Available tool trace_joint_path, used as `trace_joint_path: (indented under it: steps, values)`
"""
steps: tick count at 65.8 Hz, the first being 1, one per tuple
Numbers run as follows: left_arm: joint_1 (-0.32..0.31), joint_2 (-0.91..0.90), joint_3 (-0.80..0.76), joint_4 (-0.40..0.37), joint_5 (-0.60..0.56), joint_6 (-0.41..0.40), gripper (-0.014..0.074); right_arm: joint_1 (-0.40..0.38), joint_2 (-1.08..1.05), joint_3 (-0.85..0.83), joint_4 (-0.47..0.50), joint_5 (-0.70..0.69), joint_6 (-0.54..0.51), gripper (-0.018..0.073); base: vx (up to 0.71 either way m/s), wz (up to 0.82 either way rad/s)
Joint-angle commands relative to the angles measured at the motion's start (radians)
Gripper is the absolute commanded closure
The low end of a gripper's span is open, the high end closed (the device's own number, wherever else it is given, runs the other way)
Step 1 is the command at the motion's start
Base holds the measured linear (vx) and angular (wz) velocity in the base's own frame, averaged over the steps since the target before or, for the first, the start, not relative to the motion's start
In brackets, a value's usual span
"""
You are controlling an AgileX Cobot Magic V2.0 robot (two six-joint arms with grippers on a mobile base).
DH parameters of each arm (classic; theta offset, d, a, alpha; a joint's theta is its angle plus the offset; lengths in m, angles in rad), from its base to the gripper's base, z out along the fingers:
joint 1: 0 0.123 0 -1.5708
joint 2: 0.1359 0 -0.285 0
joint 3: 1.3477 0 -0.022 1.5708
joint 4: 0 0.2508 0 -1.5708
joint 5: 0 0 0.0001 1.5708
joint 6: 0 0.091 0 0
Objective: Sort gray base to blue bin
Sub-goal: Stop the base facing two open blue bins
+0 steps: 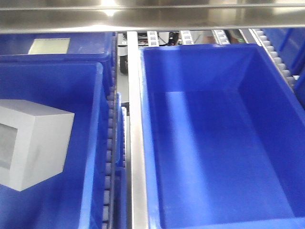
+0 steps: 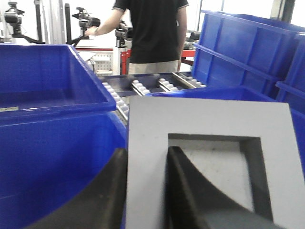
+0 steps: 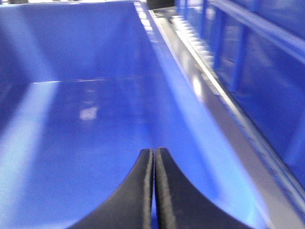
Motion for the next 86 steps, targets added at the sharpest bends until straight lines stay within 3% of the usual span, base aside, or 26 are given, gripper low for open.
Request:
trace_joint_path:
  steps: [1, 86]
  values:
    - [-0.004, 0.001, -0.027, -0.012, -0.109, -0.006, 0.0603, 0.000, -0.002, 0.001, -0.004, -0.073, -0.006, 0.0564, 0.03, 0.15]
    - [-0.004, 0.001, -0.027, -0.012, -0.109, -0.006, 0.0603, 0.000, -0.002, 0.001, -0.004, -0.073, -0.006, 0.0564, 0.02, 0.07]
